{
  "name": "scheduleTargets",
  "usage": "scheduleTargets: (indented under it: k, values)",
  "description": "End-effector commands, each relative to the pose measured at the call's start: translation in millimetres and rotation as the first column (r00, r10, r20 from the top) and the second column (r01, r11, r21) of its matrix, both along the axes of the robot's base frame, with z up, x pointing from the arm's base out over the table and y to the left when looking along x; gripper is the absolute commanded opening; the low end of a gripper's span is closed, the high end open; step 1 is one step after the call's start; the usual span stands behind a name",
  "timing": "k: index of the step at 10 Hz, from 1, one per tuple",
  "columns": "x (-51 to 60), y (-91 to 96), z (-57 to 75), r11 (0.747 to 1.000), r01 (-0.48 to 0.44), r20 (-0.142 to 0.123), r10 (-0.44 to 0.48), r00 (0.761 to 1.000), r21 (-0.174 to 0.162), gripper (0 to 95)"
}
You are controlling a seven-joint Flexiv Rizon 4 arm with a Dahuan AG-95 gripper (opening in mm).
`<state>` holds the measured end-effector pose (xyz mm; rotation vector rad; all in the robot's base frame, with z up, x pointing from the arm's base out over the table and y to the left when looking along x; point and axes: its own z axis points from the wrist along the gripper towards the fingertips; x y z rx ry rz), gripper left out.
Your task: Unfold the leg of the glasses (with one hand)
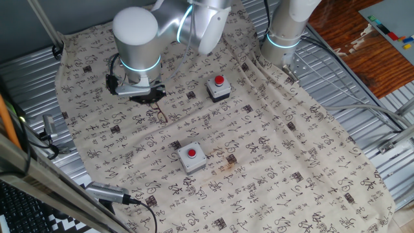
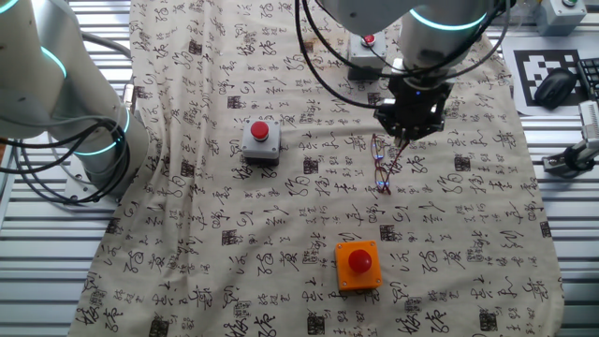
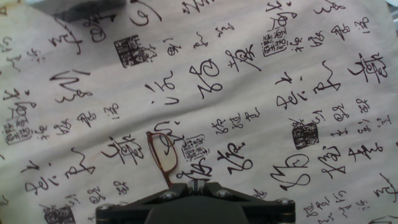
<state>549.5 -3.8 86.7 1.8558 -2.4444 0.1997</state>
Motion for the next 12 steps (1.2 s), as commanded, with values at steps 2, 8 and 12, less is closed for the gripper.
scheduleTargets:
  k: [2, 8, 12]
  values:
    - [-1.5, -9.0, -4.1, 1.0, -0.018, 0.001, 0.018, 1.0, 0.002, 0.0]
    - [-3.5, -17.0, -6.3, 0.999, -0.031, -0.002, 0.031, 1.0, 0.007, 0.0]
    - [-4.9, -17.3, -4.2, 1.0, -0.016, -0.005, 0.016, 1.0, 0.008, 0.0]
